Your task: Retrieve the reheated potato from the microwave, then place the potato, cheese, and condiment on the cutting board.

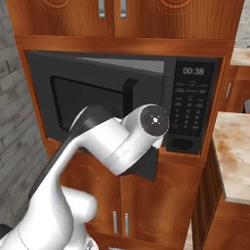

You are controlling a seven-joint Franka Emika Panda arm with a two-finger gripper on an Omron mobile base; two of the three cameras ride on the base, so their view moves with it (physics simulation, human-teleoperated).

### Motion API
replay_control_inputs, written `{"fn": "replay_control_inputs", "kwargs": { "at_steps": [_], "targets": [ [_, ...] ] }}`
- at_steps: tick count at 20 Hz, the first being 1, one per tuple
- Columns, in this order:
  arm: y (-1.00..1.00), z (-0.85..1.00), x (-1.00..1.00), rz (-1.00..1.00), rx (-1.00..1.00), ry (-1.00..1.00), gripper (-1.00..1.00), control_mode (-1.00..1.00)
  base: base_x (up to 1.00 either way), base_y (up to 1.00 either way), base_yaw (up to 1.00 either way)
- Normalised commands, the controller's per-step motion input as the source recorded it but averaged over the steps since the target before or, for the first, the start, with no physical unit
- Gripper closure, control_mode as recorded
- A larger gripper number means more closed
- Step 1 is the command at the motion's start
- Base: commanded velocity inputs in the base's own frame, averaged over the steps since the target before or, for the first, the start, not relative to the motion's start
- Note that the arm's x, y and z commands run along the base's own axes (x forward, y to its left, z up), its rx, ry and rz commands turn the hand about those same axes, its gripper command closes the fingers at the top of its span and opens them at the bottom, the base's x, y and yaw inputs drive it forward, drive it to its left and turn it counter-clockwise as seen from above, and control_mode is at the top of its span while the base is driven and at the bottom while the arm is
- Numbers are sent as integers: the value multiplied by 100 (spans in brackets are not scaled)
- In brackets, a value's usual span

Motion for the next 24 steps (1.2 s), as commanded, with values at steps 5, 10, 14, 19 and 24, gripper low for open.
{"fn": "replay_control_inputs", "kwargs": {
  "at_steps": [5,10,14,19,24],
  "targets": [
    [26,0,-62,-8,2,0,100,-100,0,0,0],
    [24,0,-57,-10,3,0,100,-100,0,0,0],
    [20,0,-40,-16,6,1,100,-100,0,0,0],
    [19,0,-35,-17,6,3,-100,-100,0,0,0],
    [-15,-2,-28,-16,9,8,-100,-100,0,0,0]
  ]
}}
